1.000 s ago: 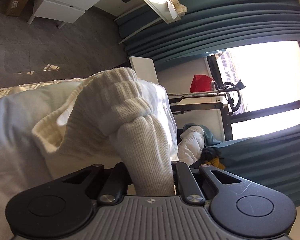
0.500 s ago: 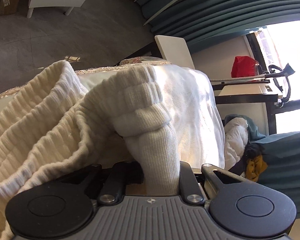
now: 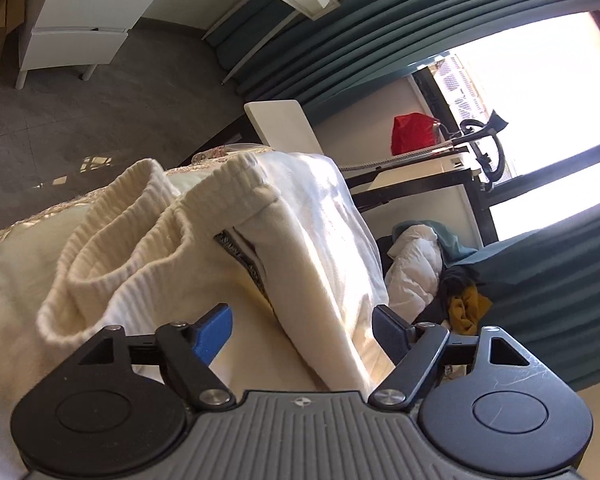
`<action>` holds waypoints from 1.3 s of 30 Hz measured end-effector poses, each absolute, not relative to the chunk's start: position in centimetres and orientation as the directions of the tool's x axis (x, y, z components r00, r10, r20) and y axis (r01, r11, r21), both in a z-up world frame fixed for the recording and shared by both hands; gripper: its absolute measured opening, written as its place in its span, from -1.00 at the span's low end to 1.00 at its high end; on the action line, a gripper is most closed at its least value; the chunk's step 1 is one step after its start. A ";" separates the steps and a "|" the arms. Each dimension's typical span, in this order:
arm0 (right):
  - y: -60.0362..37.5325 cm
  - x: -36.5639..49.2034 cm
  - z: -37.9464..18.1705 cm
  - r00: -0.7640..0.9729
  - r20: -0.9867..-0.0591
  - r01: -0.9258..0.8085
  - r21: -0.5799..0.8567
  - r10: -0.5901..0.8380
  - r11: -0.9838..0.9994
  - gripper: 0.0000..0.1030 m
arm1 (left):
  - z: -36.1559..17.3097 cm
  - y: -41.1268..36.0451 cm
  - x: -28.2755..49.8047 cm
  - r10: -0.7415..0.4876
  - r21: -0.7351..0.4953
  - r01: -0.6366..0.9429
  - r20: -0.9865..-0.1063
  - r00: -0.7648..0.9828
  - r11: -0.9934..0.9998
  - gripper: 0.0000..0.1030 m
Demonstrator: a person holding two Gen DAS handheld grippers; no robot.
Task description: Fold clothes
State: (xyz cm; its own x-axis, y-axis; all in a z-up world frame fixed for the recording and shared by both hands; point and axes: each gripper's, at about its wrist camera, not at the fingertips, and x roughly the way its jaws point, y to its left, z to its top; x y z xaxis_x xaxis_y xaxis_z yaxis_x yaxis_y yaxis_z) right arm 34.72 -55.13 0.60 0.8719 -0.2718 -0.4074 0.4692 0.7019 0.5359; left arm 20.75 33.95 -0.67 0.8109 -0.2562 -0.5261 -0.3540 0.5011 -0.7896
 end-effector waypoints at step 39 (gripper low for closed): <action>-53.9 24.0 -12.9 0.947 -0.310 0.311 0.809 -0.088 0.498 -0.75 | -9.0 32.5 14.6 -0.076 -0.915 -0.316 -0.344 0.936 0.250 -0.72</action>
